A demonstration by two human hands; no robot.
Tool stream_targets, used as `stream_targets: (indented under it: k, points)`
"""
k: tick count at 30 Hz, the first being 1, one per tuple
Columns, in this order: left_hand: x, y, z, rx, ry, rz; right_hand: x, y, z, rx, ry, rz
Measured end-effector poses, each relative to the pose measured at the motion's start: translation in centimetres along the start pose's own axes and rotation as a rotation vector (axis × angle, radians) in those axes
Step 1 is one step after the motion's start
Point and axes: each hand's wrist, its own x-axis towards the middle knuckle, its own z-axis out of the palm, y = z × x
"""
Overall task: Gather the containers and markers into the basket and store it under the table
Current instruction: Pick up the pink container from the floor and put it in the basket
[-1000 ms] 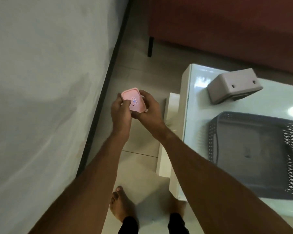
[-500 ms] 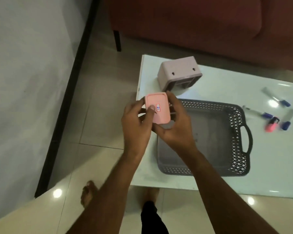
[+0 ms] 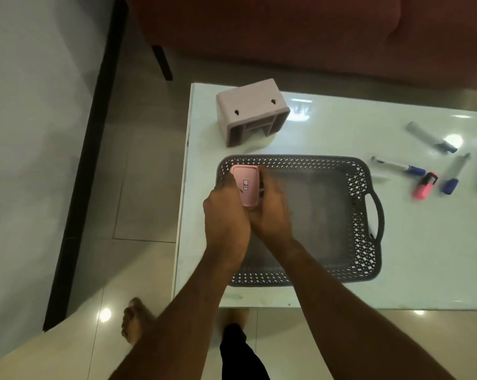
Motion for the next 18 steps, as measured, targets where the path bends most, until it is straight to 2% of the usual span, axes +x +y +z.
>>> stream_targets:
  k: [4, 18]
  points:
    - [0.2, 0.2, 0.7, 0.029, -0.075, -0.054, 0.0, 0.7, 0.4, -0.029, -0.016, 0.001]
    - [0.1, 1.1, 0.6, 0.076, -0.147, -0.090, 0.3, 0.8, 0.5, -0.099, -0.133, 0.025]
